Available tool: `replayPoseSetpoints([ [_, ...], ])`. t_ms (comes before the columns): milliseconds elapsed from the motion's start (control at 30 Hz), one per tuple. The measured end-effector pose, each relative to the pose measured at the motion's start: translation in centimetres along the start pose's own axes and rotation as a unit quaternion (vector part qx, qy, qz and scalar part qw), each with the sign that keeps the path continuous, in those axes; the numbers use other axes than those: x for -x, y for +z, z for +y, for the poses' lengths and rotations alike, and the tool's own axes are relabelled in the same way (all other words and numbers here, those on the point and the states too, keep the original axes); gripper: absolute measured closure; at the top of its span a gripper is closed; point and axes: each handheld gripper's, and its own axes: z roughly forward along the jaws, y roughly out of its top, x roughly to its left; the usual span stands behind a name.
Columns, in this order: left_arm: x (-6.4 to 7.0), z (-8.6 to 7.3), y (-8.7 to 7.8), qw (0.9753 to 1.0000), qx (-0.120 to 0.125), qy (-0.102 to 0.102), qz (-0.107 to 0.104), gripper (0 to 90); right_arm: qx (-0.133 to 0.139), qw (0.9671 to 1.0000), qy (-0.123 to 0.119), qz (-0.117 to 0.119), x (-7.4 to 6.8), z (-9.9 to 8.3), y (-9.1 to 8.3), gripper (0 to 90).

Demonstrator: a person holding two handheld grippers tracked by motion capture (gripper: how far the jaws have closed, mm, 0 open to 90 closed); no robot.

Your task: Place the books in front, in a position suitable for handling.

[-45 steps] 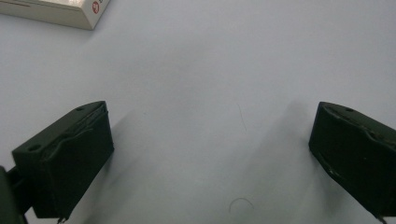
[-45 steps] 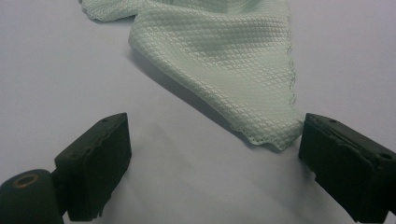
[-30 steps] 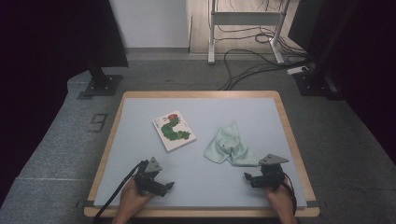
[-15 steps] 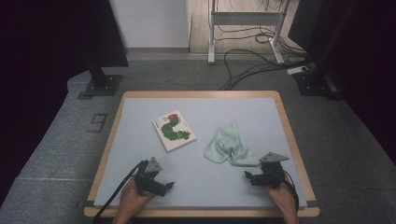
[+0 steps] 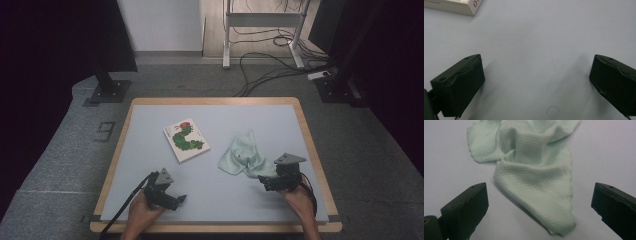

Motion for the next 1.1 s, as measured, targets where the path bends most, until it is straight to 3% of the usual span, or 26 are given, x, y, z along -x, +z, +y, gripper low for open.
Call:
replayPoseSetpoints([
  [533,0.0,0.0,0.0,1.0,0.0,0.0,0.001,0.0,-0.004,0.9993,-0.037,0.009,-0.8,4.1,2.9,4.4],
  [733,0.0,0.0,0.0,1.0,0.0,0.0,0.001,0.0,-0.007,0.9991,-0.033,0.025,-0.7,5.3,4.4,4.3],
  [1100,0.0,0.0,0.0,1.0,0.0,0.0,0.0,0.0,-0.043,0.9983,-0.034,0.02,-0.5,6.4,8.1,10.1],
])
